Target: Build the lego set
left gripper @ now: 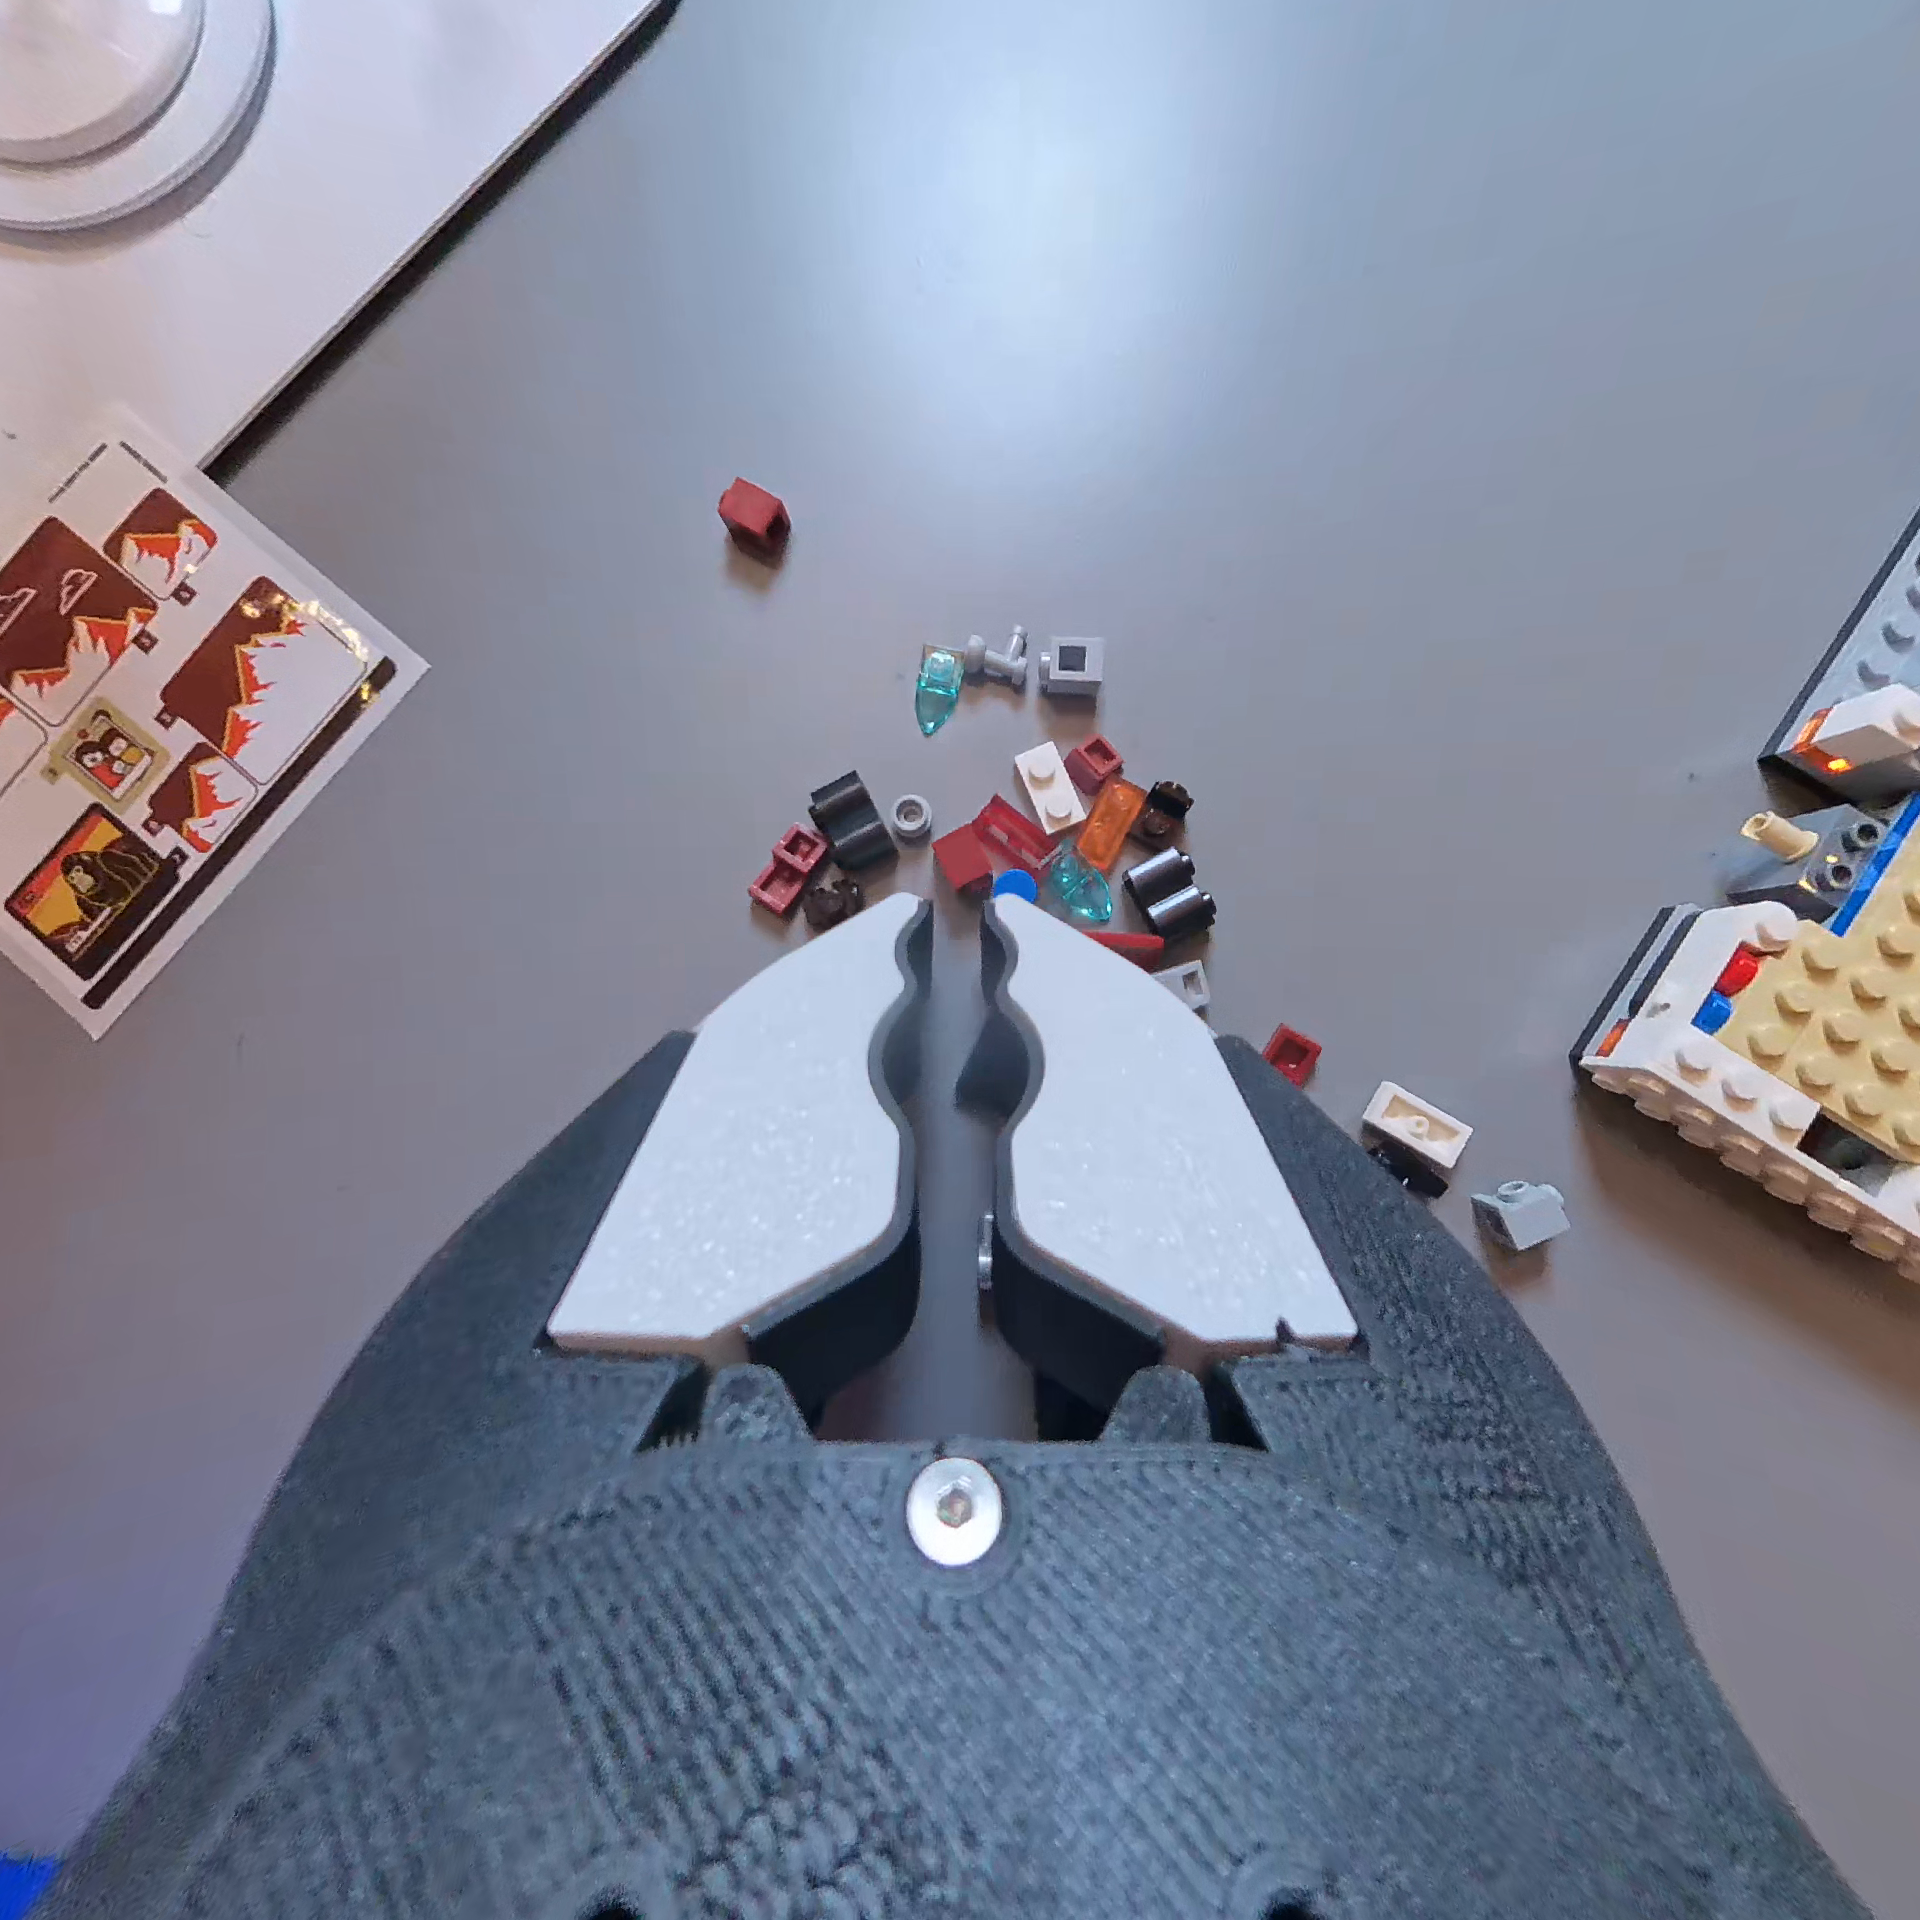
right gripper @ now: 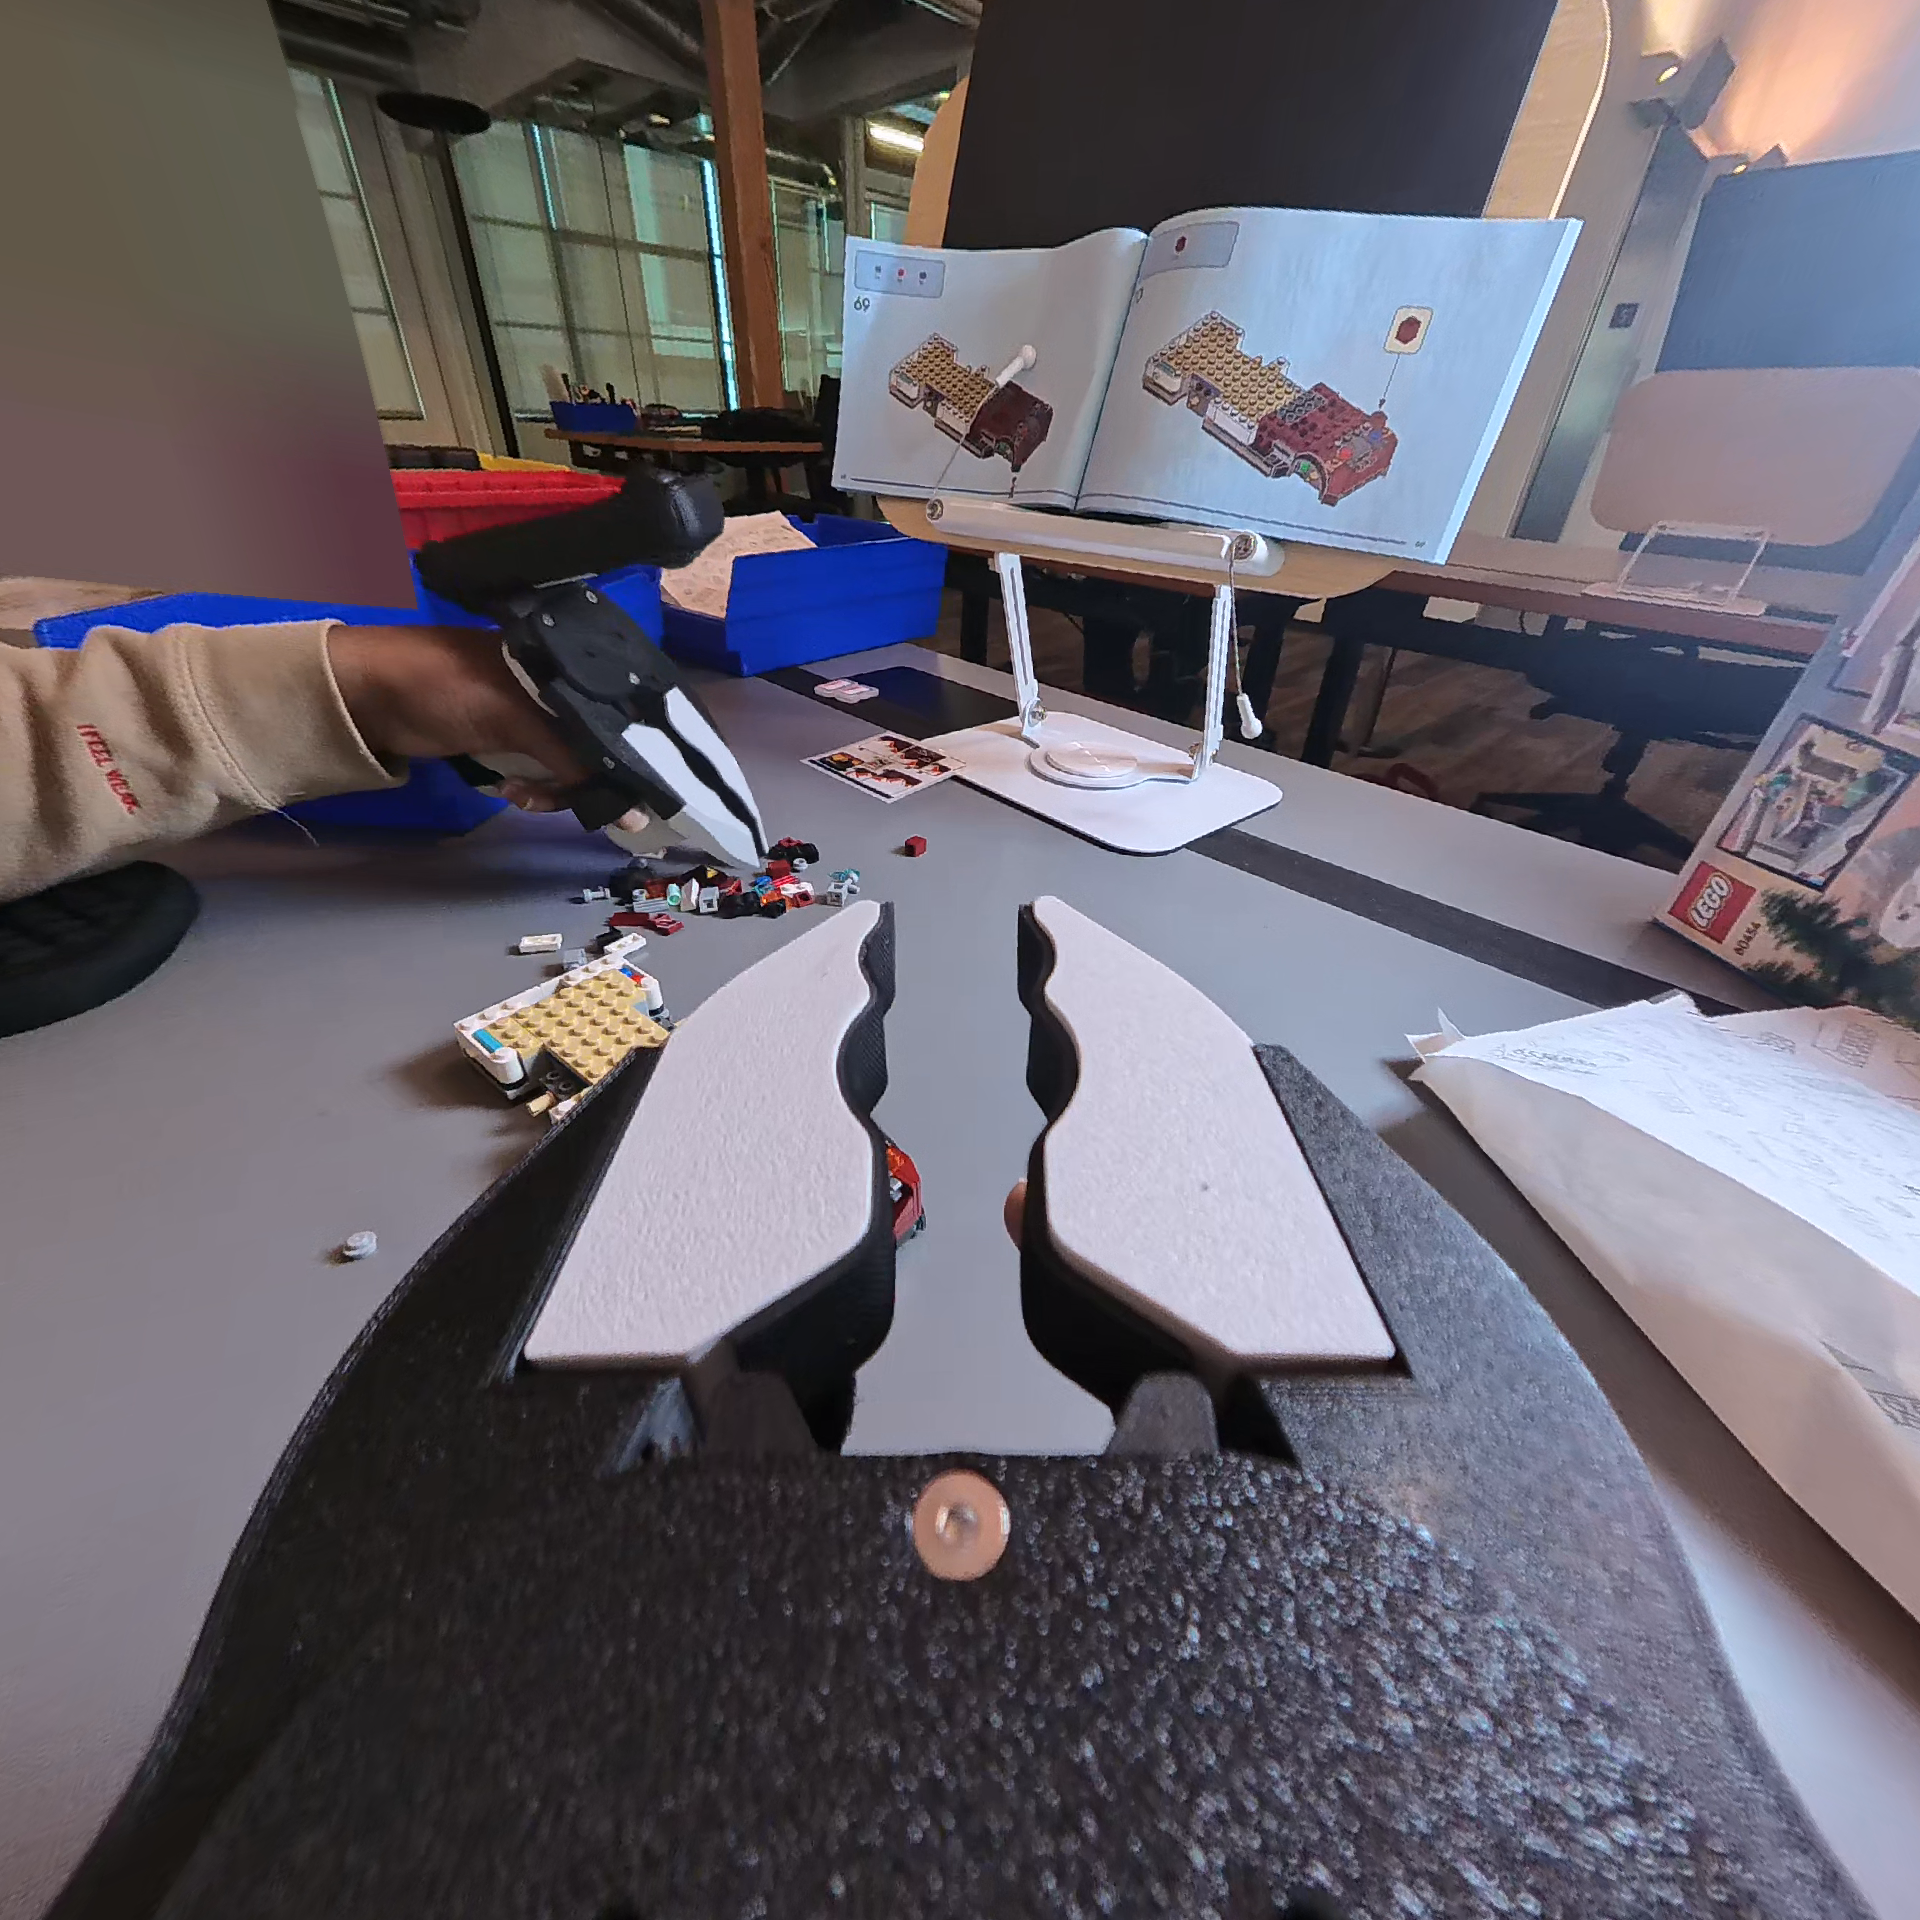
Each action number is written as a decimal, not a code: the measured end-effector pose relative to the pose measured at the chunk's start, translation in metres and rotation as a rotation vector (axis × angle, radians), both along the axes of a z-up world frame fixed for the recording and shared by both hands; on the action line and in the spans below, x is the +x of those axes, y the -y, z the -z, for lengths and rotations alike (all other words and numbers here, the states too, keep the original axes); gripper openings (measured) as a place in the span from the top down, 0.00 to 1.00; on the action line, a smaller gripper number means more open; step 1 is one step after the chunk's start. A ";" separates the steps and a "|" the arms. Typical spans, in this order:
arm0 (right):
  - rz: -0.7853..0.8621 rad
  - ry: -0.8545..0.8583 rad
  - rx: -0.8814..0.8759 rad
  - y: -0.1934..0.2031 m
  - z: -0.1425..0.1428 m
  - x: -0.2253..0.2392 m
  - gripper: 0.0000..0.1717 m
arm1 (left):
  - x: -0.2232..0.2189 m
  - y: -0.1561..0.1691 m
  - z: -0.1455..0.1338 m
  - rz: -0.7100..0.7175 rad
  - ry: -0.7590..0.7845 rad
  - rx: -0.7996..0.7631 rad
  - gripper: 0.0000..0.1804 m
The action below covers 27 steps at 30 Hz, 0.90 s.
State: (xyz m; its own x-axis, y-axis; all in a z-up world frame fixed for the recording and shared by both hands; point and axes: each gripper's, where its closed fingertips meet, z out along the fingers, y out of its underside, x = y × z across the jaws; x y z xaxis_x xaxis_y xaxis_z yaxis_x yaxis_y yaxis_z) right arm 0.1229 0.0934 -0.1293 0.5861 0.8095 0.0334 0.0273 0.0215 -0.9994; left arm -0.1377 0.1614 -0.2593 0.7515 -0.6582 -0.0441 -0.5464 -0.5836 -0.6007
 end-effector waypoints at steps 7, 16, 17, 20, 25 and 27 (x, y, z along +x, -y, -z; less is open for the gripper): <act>0.001 0.004 0.002 0.000 0.000 0.000 0.87 | 0.005 0.005 0.005 0.028 0.001 -0.006 0.92; -0.003 0.005 -0.002 0.000 0.001 0.000 0.87 | 0.012 0.007 0.005 0.059 0.042 -0.027 0.90; -0.003 0.006 -0.003 0.000 0.002 0.000 0.87 | 0.013 0.007 0.005 0.061 0.041 -0.027 0.90; -0.005 0.010 -0.005 0.000 0.002 -0.001 0.87 | 0.015 0.005 0.005 0.060 0.060 -0.032 0.91; -0.004 0.017 -0.006 0.000 0.004 -0.001 0.87 | 0.015 0.004 0.005 0.068 0.064 -0.028 0.96; -0.003 0.020 -0.006 0.000 0.004 -0.001 0.87 | 0.014 0.004 0.005 0.074 0.062 -0.019 0.96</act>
State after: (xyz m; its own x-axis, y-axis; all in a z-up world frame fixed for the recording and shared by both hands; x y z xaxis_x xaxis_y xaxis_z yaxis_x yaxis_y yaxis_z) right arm 0.1222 0.0937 -0.1336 0.5832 0.8113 0.0404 0.0474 0.0157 -0.9988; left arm -0.1240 0.1578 -0.2646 0.7017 -0.7123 0.0142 -0.5506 -0.5548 -0.6237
